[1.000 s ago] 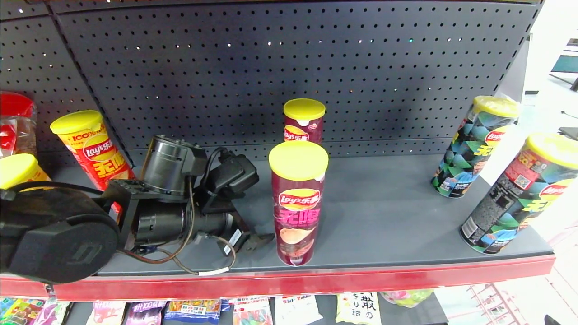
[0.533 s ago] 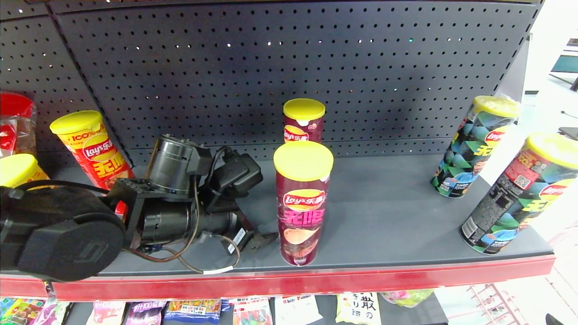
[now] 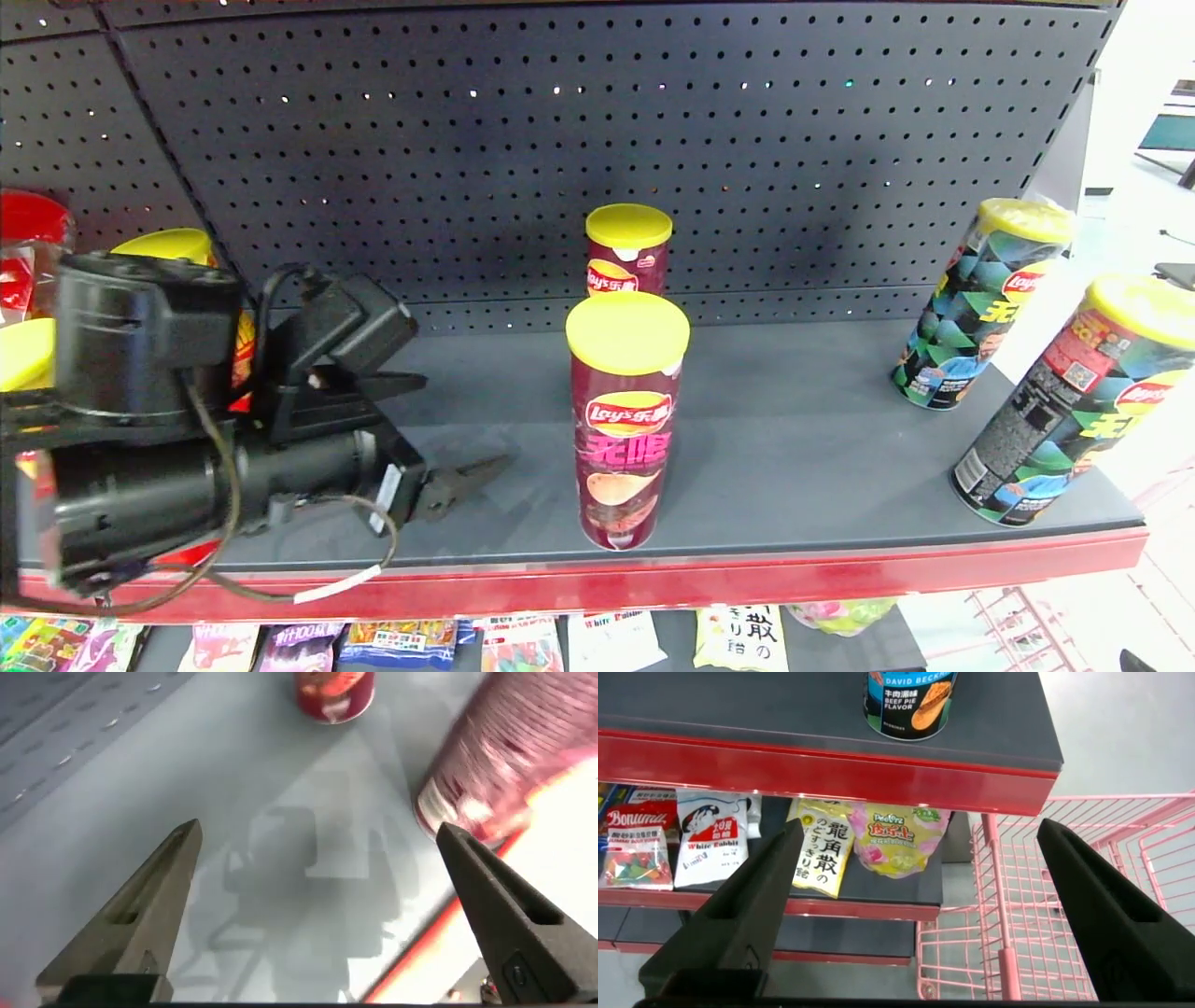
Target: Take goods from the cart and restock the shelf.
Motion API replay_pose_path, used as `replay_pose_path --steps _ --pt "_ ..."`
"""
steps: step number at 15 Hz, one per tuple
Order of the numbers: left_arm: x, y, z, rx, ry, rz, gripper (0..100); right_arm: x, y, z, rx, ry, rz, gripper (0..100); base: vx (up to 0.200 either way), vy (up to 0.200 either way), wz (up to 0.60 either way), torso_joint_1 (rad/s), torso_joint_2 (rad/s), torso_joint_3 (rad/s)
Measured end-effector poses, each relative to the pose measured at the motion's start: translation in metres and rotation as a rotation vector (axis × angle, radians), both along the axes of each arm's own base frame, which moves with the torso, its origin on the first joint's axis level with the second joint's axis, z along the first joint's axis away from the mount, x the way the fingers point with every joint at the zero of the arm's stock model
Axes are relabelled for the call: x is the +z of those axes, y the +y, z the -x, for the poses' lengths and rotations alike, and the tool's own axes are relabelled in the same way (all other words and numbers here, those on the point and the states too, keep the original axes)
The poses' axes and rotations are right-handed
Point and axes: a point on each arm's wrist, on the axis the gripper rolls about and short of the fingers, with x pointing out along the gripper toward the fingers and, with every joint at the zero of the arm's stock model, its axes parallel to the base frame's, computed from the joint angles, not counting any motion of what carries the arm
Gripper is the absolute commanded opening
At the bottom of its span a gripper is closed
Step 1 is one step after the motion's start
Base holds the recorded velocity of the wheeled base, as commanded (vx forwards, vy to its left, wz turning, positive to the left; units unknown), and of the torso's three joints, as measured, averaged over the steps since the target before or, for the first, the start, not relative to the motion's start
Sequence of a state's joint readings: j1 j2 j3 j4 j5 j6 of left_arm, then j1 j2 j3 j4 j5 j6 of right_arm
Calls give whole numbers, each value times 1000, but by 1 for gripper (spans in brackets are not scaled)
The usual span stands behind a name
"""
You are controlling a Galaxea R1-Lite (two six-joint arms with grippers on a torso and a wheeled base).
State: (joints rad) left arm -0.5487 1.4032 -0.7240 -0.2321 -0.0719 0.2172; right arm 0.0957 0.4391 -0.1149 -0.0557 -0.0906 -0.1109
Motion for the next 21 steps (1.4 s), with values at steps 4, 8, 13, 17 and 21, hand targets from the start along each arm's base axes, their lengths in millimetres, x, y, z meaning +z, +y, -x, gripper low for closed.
replay_pose_path --steps 4,8,13,17,21 --pt "12 47 72 86 -25 -4 100 -1 0 -1 1 14 -2 100 0 0 0 0 0 0" --pt "-7 98 143 268 -25 11 100 -1 -1 1 -30 -5 -16 100 0 0 0 0 0 0" --pt "-68 124 222 666 -34 21 100 -6 -3 7 -177 -7 -56 100 0 0 0 0 0 0" --pt "-98 120 233 772 -125 199 100 -18 -1 18 -102 -72 -83 100 0 0 0 0 0 0" --pt "-105 121 232 750 -256 246 100 -30 -1 30 5 -196 -92 100 0 0 0 0 0 0"
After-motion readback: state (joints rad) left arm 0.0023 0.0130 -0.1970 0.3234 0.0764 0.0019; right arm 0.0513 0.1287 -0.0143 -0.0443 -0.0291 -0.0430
